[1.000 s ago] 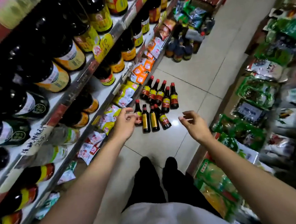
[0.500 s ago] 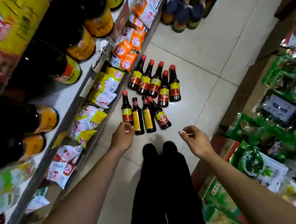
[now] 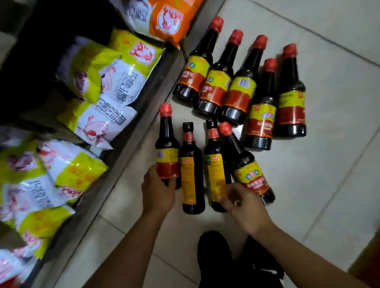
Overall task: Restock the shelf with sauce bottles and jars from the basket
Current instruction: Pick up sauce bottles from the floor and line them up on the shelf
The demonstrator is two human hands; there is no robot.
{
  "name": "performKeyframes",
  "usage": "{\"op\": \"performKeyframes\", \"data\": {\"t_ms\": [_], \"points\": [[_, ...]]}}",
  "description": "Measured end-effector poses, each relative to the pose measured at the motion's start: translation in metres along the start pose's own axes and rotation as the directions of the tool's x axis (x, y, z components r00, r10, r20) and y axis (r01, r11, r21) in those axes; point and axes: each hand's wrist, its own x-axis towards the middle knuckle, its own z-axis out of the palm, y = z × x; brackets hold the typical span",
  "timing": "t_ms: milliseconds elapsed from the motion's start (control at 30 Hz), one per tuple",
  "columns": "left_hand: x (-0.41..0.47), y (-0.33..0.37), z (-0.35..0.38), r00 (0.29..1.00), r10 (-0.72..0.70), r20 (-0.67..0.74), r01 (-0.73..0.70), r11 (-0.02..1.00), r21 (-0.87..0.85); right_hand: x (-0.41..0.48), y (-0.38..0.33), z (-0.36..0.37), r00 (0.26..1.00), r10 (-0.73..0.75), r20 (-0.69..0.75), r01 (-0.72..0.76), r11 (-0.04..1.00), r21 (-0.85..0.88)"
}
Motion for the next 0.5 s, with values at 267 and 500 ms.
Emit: {"op": "performKeyframes", "data": {"t_ms": [267, 500], "points": [[0.085, -0.02, 0.034, 1.0, -0.003, 0.021, 0.005, 0.994, -0.109, 0.097, -0.023, 0.077, 1.0, 0.015, -0.02, -0.019, 0.979, -0.204], [0.103, -0.018, 0.037, 1.0, -0.031, 0.006, 0.031, 0.999, -0.037, 0.119, -0.033, 0.098, 0.985, 0.154, -0.073, -0.17, 0.93, -0.326]]}}
